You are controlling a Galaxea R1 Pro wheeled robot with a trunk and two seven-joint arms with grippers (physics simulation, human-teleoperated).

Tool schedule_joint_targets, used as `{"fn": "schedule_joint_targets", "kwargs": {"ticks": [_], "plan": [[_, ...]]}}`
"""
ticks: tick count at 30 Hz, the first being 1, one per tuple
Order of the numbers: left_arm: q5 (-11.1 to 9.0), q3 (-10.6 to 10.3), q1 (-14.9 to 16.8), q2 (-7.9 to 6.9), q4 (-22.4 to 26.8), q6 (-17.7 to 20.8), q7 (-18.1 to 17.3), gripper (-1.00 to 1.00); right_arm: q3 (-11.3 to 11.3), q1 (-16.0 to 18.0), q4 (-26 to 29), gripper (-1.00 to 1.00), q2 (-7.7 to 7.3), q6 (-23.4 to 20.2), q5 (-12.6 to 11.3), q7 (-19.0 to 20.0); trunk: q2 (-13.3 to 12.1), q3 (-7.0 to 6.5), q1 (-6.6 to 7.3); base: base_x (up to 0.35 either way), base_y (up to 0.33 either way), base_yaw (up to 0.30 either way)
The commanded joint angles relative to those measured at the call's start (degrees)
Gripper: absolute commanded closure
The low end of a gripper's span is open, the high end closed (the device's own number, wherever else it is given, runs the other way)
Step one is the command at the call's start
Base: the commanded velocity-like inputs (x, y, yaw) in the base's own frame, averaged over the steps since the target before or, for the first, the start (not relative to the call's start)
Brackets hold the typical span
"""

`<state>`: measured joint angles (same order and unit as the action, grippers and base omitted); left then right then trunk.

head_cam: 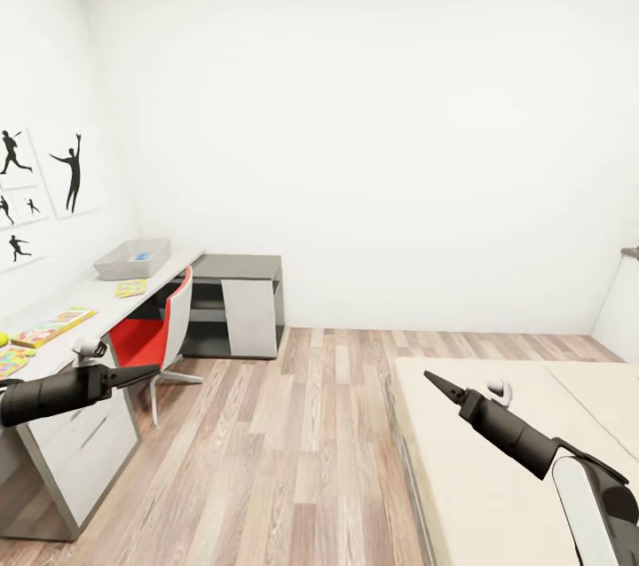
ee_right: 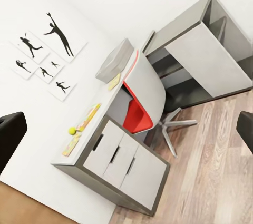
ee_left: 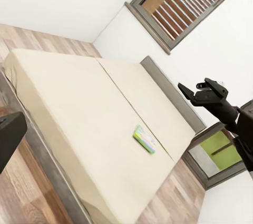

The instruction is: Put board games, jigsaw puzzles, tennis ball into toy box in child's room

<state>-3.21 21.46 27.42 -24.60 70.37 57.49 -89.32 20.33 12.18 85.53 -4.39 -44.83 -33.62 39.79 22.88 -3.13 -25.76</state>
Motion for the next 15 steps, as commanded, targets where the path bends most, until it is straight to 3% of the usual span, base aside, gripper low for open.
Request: {"fn": "schedule_joint_targets", "kwargs": {"ticks": [1,6,15], "plan": [[0.1,0.0,0.0,-0.01,0.0,0.6,-0.2,-1.00,0.1,0.0,0.0,-1.00,0.00,-0.3,-0.1,0.1,0.0,-0.02,-0.02,-0.002,0.011,-0.121],[0.1,0.0,0.0,-0.01,0.0,0.6,-0.2,-1.00,0.1,0.0,0.0,-1.00,0.03,-0.3,-0.2,0.1,0.0,-0.23,-0.02,-0.001,0.077,-0.129],[0.0,0.0,0.0,-0.01,0.0,0.6,-0.2,-1.00,0.1,0.0,0.0,-1.00,0.06,-0.3,-0.1,0.1,0.0,-0.28,-0.02,-0.016,0.011,-0.017]]}}
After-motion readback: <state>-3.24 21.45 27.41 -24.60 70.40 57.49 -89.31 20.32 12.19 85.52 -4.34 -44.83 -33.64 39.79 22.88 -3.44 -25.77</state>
